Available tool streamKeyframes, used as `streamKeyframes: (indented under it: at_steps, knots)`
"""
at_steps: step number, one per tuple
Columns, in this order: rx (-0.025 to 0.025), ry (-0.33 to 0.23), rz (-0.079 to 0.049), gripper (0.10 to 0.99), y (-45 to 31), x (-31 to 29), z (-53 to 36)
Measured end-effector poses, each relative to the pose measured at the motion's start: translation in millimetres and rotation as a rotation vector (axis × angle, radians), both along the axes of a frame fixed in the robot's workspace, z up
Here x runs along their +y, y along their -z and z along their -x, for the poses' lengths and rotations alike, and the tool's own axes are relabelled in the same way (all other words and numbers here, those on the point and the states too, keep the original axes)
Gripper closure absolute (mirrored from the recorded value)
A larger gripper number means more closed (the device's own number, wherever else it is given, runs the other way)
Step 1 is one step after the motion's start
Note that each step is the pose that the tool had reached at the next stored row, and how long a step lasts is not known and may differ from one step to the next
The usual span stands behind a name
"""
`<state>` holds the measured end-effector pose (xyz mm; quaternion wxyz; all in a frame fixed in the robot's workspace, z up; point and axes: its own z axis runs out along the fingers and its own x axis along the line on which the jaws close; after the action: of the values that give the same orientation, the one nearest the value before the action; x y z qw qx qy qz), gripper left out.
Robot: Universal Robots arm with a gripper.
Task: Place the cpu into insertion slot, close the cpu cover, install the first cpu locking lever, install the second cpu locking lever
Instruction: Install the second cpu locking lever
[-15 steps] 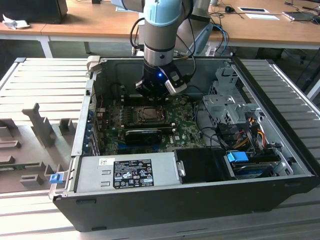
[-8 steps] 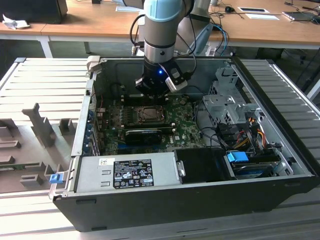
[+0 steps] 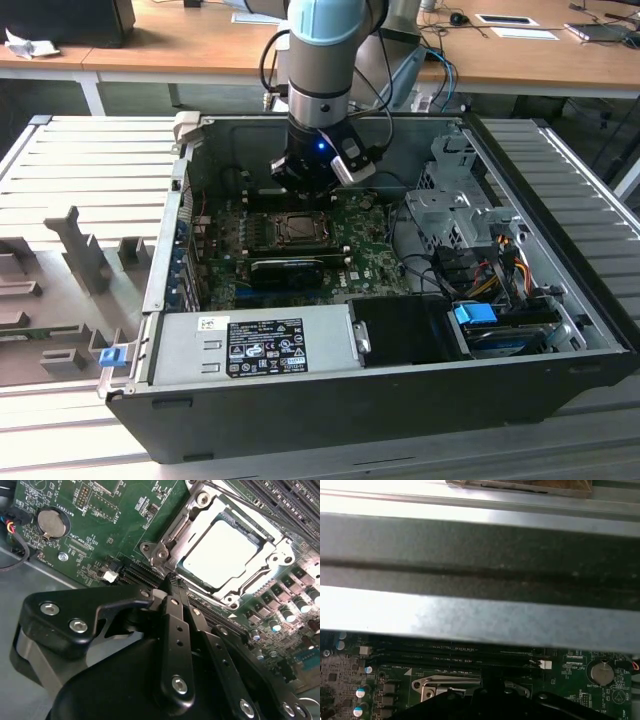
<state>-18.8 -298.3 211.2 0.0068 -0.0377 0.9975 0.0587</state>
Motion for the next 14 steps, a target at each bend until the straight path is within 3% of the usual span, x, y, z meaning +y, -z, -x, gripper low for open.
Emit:
streamKeyframes:
  at_steps: [11, 14]
  knots:
    - [0.0001, 0.0, 0.0, 0.98, -0.7, -7.1, 0.0]
    - [0.0, 0.0, 0.0, 0.98, -8.1, -7.2, 0.0]
